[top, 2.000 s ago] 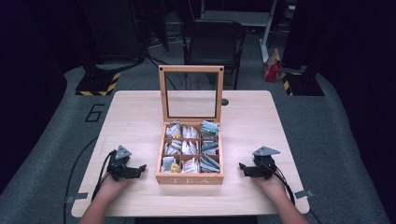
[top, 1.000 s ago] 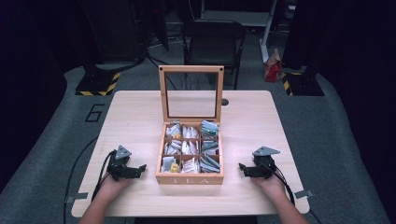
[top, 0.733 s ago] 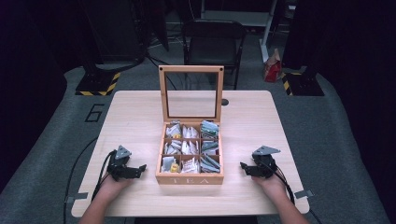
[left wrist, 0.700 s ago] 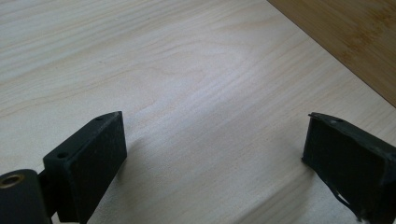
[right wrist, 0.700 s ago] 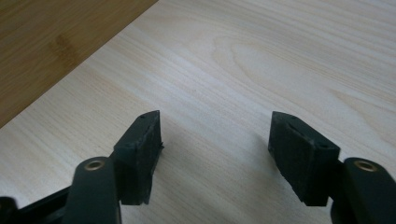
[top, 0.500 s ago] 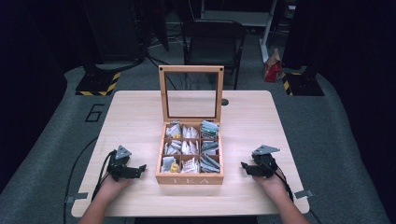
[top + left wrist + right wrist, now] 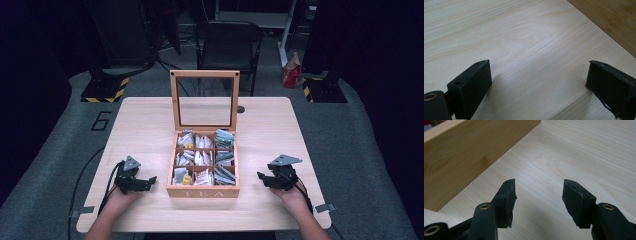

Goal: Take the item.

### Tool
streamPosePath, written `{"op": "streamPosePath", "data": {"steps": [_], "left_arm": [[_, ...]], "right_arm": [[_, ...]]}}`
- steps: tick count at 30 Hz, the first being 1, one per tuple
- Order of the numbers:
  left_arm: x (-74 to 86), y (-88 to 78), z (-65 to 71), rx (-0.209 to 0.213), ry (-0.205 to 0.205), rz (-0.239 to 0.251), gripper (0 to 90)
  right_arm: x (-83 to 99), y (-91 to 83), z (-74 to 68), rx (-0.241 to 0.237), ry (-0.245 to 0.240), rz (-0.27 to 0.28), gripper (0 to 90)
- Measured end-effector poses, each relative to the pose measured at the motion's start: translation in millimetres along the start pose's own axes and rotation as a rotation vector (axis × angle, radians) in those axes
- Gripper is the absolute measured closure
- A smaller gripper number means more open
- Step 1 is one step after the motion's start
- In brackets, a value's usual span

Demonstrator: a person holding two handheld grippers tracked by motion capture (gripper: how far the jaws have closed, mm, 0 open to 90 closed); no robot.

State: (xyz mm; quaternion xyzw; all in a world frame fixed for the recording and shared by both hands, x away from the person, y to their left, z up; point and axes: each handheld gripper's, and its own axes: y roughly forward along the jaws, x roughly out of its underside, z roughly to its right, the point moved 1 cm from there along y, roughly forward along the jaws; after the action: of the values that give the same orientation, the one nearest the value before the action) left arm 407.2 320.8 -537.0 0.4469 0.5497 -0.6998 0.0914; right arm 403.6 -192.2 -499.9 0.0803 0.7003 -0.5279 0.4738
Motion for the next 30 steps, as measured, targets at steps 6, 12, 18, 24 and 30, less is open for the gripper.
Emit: {"op": "streamPosePath", "data": {"steps": [6, 12, 18, 24, 30], "left_arm": [[0.0, 0.0, 0.0, 0.0, 0.0, 0.0, 5.7], [0.0, 0.0, 0.0, 0.0, 0.0, 0.0, 5.7], [0.0, 0.0, 0.0, 0.0, 0.0, 0.0, 5.7], [0.0, 0.0, 0.0, 0.0, 0.0, 0.0, 5.7], [0.0, 0.0, 0.0, 0.0, 0.0, 0.0, 5.7]], "right_arm": [[-2.0, -4.7, -0.1, -0.016, 0.004, 0.006, 45.1], [-4.7, -9.8, -0.5, -0.034, 0.024, 0.018, 46.3], [-7.4, -15.2, 1.3, -0.046, 0.023, 0.027, 46.8], [-10.2, -21.0, 2.3, -0.057, 0.034, 0.039, 46.8], [-13.0, -24.4, 0.5, -0.06, 0.029, 0.034, 46.8]]}}
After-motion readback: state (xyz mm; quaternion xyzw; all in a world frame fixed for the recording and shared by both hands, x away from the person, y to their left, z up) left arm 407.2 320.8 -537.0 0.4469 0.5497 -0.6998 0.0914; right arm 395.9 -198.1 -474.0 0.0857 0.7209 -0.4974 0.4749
